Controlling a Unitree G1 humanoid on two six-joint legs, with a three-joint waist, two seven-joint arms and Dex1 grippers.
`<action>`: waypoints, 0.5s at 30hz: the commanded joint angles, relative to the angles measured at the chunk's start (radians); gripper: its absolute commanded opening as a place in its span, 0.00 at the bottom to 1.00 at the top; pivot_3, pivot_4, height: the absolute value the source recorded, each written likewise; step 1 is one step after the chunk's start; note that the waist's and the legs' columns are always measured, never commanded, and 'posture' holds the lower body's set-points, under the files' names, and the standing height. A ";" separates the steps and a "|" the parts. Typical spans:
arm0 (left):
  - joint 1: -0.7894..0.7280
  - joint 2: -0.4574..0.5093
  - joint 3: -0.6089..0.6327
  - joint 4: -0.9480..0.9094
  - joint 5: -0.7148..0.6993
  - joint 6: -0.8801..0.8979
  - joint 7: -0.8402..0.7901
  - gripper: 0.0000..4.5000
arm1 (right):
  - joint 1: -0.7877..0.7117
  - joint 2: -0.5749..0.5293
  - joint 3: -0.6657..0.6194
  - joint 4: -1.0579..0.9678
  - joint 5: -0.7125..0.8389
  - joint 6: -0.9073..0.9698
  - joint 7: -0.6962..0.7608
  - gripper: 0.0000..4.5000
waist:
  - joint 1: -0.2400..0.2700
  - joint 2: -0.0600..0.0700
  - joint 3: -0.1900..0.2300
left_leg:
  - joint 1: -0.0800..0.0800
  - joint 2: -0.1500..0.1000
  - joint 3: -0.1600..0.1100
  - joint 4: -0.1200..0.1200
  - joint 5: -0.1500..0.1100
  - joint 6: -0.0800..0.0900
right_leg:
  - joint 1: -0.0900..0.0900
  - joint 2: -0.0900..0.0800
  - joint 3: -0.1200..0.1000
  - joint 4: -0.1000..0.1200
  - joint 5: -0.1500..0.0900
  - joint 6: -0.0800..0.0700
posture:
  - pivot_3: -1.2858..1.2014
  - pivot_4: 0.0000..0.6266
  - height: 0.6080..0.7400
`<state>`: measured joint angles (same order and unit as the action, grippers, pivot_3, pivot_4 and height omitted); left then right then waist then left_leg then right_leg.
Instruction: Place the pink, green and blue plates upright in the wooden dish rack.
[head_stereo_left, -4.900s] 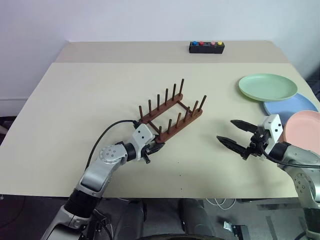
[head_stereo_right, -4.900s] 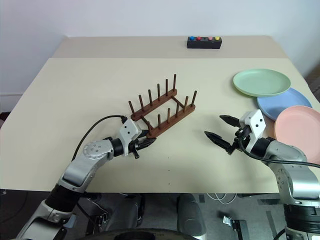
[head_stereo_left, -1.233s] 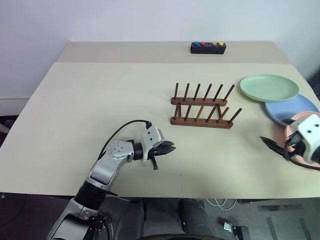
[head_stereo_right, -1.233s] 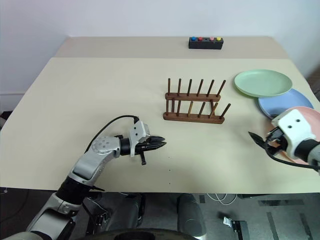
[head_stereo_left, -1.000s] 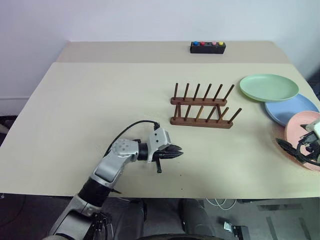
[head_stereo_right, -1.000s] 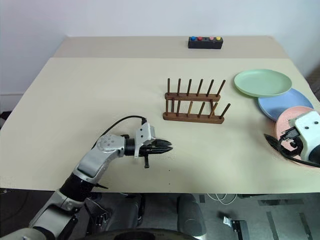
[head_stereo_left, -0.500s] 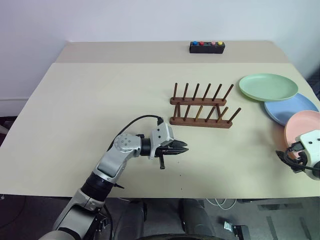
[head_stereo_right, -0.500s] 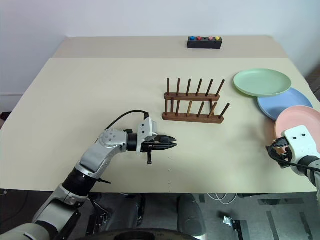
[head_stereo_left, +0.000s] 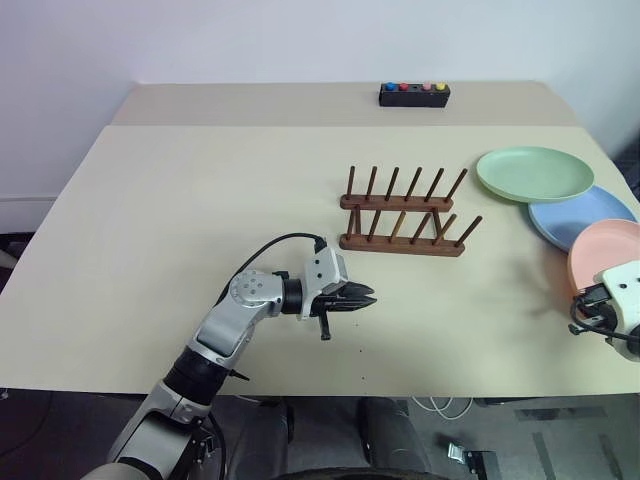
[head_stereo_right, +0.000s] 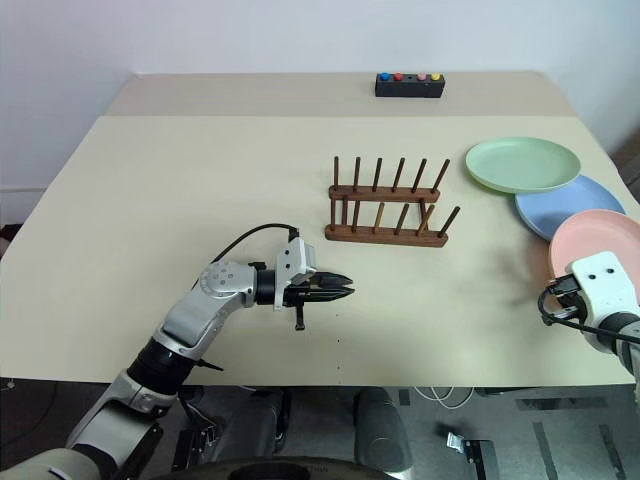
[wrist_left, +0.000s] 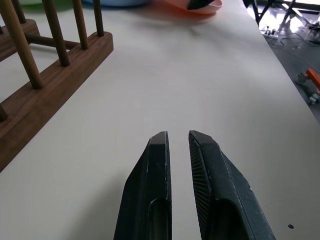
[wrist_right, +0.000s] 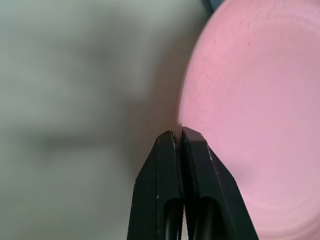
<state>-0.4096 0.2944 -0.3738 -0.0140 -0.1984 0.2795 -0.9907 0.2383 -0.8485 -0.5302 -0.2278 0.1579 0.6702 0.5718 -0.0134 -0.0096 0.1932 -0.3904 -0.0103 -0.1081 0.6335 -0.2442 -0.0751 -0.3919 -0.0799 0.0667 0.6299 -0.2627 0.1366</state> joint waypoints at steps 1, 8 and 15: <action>-0.021 -0.004 0.004 -0.005 0.000 -0.025 -0.004 0.13 | -0.002 -0.039 -0.057 -0.066 -0.029 0.017 -0.019 0.01 | 0.000 0.000 0.000 | 0.000 0.000 0.000 0.000 0.000 0.000 | 0.000 0.000 0.000 0.000 0.000 0.000 | 0.52 0.24 0.96; -0.033 -0.005 0.007 0.021 0.003 -0.041 -0.007 0.13 | -0.085 -0.155 -0.128 -0.135 -0.060 0.020 -0.007 0.01 | -0.003 0.002 0.000 | 0.000 0.000 0.000 0.000 0.000 0.000 | 0.000 0.000 0.000 0.000 0.000 0.000 | 0.52 0.24 0.96; -0.038 -0.007 0.030 0.042 0.008 -0.056 0.024 0.13 | -0.334 -0.177 -0.050 -0.222 0.043 -0.204 0.059 0.01 | -0.004 0.003 0.000 | 0.000 0.001 0.000 -0.001 0.000 0.000 | -0.001 0.001 0.000 0.000 0.001 0.004 | 0.52 0.24 0.96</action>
<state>-0.4385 0.2925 -0.3662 0.0432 -0.1894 0.2468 -0.9748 -0.0722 -1.0286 -0.5835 -0.4108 0.1785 0.5105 0.6240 -0.0177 -0.0067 0.1934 -0.3909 -0.0097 -0.1076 0.6324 -0.2442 -0.0751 -0.3932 -0.0795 0.0669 0.6297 -0.2614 0.1403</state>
